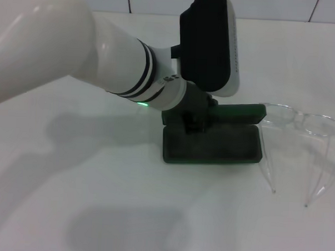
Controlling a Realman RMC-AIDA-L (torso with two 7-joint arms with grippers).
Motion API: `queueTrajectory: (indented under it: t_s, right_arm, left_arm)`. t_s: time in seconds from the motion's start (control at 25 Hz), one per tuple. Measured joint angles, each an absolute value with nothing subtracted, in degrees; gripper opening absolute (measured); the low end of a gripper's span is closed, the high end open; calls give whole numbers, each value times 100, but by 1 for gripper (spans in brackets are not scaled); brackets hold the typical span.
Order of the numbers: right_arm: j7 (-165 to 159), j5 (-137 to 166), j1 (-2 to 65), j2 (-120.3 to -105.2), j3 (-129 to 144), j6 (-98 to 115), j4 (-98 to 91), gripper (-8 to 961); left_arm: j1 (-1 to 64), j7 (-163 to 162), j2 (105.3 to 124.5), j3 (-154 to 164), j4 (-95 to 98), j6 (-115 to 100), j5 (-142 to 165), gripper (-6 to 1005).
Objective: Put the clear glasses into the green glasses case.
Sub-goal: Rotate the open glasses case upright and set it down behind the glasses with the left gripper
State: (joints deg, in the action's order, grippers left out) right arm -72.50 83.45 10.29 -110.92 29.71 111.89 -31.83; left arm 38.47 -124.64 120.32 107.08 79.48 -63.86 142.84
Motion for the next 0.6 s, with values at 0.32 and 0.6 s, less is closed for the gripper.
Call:
queueTrajectory:
  t_s: [0.32,0.6]
  right_arm:
    - [-7232,8327,1046,-11092,2970,11146,-3181,738]
    - [-7232,8318,1061,-11089,2948,11133,-3182,739]
  left_arm:
    - [3876,-12430,12028,10826,7927,-6208,14223,281]
    - [3864,-12352,12023,10857,7845,-6157,14220,290]
